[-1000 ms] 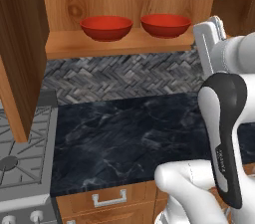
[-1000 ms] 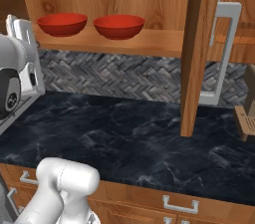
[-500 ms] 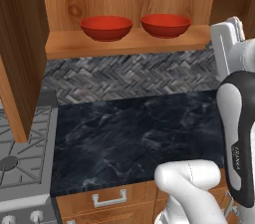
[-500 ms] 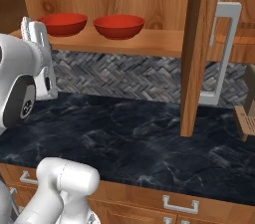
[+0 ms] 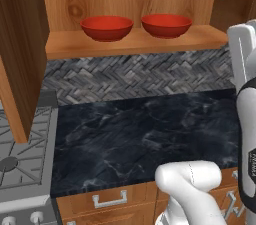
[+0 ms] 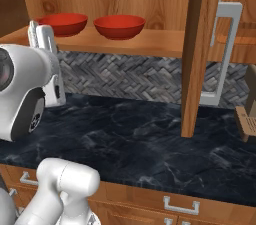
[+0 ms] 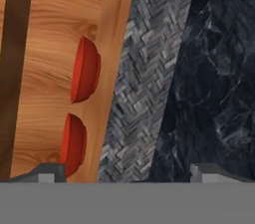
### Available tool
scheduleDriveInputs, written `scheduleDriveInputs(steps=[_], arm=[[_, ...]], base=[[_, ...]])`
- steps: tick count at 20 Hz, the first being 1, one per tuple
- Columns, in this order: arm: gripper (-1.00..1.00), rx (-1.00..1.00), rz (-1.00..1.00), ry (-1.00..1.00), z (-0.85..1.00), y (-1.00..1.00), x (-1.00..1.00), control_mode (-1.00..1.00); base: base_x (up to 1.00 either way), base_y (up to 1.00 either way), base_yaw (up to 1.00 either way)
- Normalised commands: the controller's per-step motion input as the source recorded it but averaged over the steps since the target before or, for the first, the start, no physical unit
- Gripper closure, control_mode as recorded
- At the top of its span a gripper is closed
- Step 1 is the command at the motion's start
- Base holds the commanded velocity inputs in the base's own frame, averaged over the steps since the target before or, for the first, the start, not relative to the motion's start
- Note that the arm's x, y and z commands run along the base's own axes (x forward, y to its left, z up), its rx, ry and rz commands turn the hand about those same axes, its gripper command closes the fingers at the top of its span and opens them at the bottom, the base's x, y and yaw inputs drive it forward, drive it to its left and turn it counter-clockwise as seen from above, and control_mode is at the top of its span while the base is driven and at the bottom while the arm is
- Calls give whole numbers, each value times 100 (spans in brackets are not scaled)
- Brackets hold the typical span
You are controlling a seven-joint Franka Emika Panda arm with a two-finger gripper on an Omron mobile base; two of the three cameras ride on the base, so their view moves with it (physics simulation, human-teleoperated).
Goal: Open the cabinet. Pick the bowls from the counter and place them in the cabinet. Then close the cabinet.
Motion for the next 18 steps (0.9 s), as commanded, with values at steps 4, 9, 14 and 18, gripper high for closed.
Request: scheduleDriveInputs(steps=[4, 9, 14, 18], arm=[[-100, 2, 0, -5, 0, -33, -7, -100], [-100, 3, 0, -5, -14, -34, -1, -100], [-100, 1, 0, -13, -37, -13, -12, -100], [-100, 1, 0, -16, -73, -2, -6, -100]], base=[[0, 0, 0], [0, 0, 0], [0, 0, 0], [0, 0, 0]])
